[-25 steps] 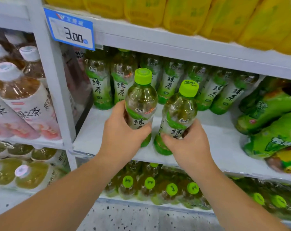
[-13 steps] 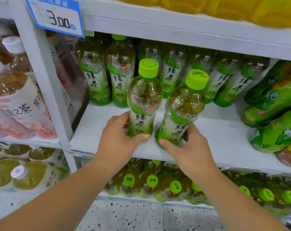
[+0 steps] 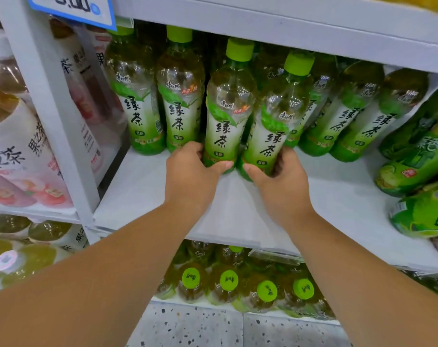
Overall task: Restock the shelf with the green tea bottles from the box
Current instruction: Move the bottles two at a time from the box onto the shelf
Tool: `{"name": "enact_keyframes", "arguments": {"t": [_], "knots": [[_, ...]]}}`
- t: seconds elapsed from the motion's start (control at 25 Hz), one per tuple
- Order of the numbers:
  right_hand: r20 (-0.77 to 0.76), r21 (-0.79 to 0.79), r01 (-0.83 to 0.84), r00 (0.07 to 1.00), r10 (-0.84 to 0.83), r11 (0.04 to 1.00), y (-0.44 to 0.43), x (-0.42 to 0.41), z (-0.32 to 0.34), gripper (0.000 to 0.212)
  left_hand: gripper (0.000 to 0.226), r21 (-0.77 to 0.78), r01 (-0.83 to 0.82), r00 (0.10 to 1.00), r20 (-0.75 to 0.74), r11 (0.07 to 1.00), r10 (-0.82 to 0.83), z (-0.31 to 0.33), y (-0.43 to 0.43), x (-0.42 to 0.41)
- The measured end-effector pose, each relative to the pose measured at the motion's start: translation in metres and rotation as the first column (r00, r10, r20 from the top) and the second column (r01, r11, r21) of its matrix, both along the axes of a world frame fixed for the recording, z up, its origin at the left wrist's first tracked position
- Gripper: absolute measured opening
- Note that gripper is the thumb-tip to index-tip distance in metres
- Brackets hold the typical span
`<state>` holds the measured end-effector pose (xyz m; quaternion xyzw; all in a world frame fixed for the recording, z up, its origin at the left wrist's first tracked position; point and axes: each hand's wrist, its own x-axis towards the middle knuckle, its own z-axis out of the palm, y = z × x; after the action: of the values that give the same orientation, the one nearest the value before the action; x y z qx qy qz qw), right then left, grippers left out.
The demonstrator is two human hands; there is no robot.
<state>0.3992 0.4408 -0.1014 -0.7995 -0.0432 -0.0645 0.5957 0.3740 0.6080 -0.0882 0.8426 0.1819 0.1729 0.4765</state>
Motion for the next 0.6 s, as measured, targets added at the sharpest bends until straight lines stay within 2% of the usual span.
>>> {"name": "enact_keyframes", "arguments": {"t": [0.32,0.52,0.6], "knots": [[0.015,0.026,0.033,0.999,-0.034,0.999,0.006,0.01,-0.005,0.051,0.031,-0.009,-0.096,0.994,0.043,0.995,0.096,-0.003,-0.006,0.005],[0.022,-0.093,0.035,0.999,-0.033,0.995,0.003,0.008,-0.01,0.06,0.052,-0.051,-0.063,0.995,0.074,0.997,0.066,-0.016,-0.002,-0.002],[0.028,-0.102,0.045,0.999,-0.042,0.994,0.003,0.008,-0.012,0.059,0.038,-0.078,-0.108,0.992,0.058,0.991,0.113,-0.018,-0.004,-0.001]]}}
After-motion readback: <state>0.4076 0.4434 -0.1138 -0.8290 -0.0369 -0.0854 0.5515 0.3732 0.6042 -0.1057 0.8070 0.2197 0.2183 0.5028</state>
